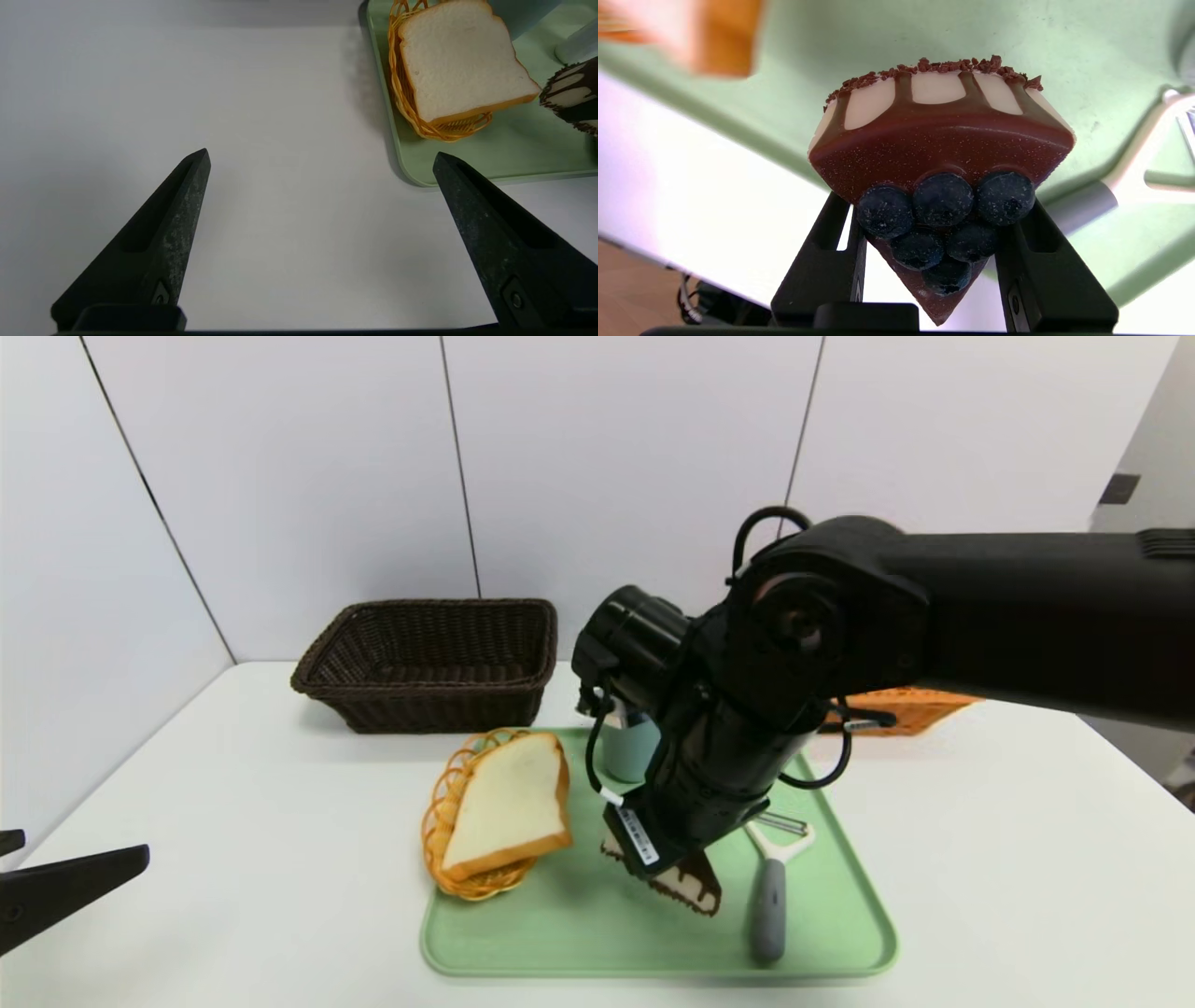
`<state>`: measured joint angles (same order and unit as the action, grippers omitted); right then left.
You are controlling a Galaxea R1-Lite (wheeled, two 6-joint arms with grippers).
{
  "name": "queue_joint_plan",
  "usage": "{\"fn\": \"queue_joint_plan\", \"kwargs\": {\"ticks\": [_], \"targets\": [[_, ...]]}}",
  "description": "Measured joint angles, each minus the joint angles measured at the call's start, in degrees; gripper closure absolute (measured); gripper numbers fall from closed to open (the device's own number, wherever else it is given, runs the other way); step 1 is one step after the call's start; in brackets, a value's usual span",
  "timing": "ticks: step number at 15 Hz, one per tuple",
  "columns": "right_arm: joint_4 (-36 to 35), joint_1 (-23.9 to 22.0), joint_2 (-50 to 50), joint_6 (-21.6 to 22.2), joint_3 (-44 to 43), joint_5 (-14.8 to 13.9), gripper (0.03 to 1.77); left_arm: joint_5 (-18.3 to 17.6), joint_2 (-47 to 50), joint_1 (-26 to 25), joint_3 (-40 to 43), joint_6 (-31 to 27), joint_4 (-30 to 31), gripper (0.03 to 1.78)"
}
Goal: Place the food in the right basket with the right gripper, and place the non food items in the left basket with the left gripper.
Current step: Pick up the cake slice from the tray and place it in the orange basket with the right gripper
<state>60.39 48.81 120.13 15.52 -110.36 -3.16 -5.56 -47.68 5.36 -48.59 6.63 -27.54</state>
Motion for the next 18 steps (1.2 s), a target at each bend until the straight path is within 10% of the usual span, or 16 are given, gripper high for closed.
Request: {"fn": "queue_joint_plan", "kwargs": {"ticks": [6, 12, 18], "targets": [[-12.0, -0.2, -10.6, 0.3, -1.4, 7.2, 1.04, -0.1, -0.3, 0.1, 0.2, 0.0, -0.2, 0.12], [-38.8, -12.3, -14.3, 2.8, -1.5, 0.5, 1.04, -0.9, -0.4, 0.2, 0.8, 0.0, -2.1, 0.12], [-39.5, -29.5, -12.2, 3.4, -1.5, -0.2, 1.04, -1.7, -0.8, 0.5, 0.1, 0.0, -2.0, 0.12]]}}
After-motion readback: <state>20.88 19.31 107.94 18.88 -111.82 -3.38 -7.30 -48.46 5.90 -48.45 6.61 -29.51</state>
